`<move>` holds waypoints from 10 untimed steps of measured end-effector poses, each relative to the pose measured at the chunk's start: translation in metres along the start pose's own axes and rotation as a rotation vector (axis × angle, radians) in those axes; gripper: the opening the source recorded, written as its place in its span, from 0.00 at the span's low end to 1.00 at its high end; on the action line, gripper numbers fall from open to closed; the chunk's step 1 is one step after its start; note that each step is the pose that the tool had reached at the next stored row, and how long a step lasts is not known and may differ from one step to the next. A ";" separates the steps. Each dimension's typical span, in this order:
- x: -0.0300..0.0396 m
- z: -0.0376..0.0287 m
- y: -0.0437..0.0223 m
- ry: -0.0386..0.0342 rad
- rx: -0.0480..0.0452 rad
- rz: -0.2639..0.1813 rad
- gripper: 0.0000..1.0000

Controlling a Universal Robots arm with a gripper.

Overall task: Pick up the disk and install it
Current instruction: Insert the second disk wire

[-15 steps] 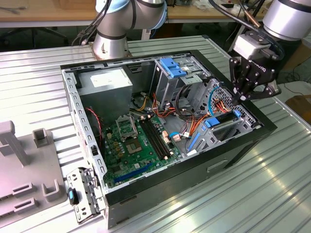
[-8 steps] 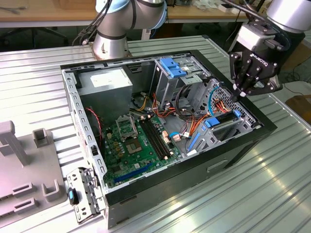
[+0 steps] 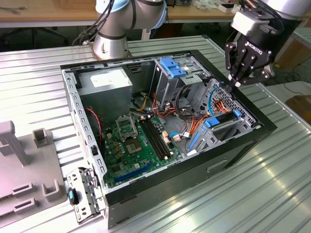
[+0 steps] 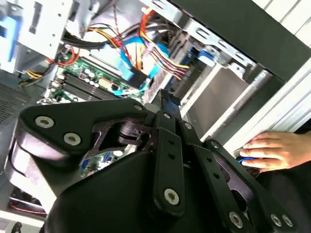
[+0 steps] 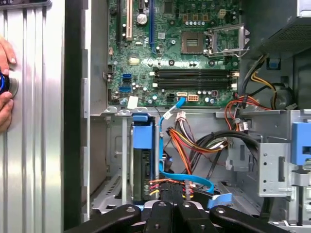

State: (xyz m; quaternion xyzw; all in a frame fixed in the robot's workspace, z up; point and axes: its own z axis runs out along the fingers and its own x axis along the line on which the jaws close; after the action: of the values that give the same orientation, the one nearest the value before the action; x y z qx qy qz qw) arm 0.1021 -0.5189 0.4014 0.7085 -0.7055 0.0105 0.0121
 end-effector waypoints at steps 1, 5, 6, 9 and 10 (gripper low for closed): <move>-0.0044 -0.0002 0.0000 0.0004 0.0000 0.000 0.11; -0.0222 -0.0010 -0.0003 0.0064 -0.0001 -0.001 0.11; -0.0239 -0.0012 -0.0007 0.0075 -0.0002 -0.001 0.11; -0.0297 -0.0014 -0.0047 0.0144 -0.0022 -0.001 0.11; -0.0307 -0.0015 -0.0052 0.0192 -0.0025 -0.001 0.11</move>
State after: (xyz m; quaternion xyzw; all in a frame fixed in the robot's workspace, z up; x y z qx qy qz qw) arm 0.1072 -0.4881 0.4019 0.7088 -0.7050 0.0164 0.0198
